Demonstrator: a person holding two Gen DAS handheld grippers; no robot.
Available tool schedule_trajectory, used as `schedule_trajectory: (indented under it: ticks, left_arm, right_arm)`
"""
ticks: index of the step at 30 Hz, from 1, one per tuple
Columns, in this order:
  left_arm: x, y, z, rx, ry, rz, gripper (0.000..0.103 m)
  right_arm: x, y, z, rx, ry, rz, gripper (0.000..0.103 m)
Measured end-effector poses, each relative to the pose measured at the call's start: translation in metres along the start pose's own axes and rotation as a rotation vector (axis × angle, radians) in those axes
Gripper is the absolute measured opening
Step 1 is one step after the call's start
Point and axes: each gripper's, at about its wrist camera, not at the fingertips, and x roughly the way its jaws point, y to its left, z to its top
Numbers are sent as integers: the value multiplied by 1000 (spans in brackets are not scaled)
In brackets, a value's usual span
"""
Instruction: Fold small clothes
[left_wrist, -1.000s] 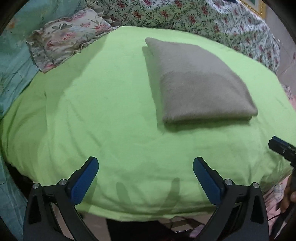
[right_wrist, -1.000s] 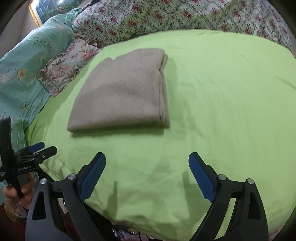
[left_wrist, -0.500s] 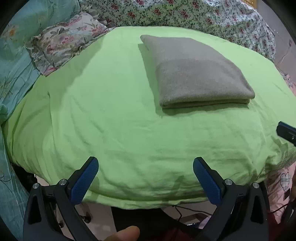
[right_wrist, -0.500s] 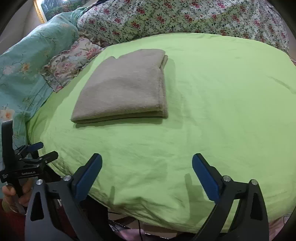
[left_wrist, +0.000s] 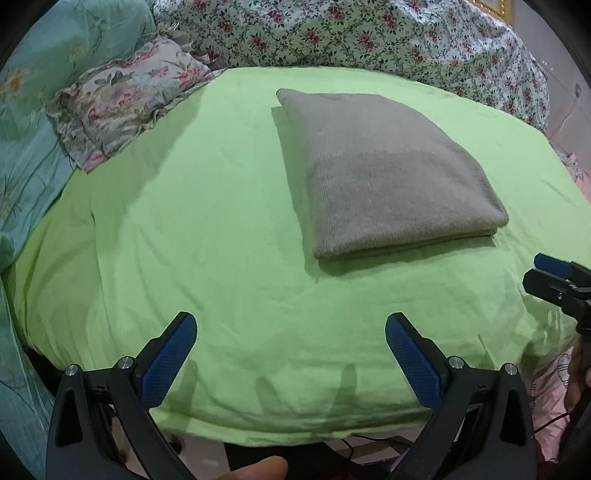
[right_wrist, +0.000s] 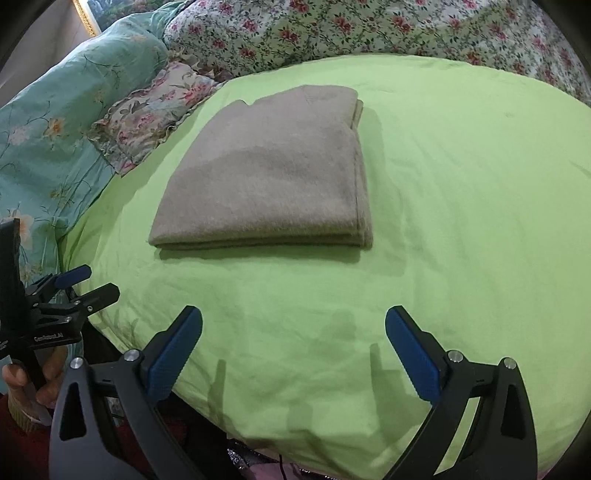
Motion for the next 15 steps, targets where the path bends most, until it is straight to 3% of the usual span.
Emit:
schedule_trajectory:
  ticks: [15]
  left_arm:
    - [7,-7,31,38,5,7,102]
  right_arm:
    - [11,10,43,-77,16,-7,100]
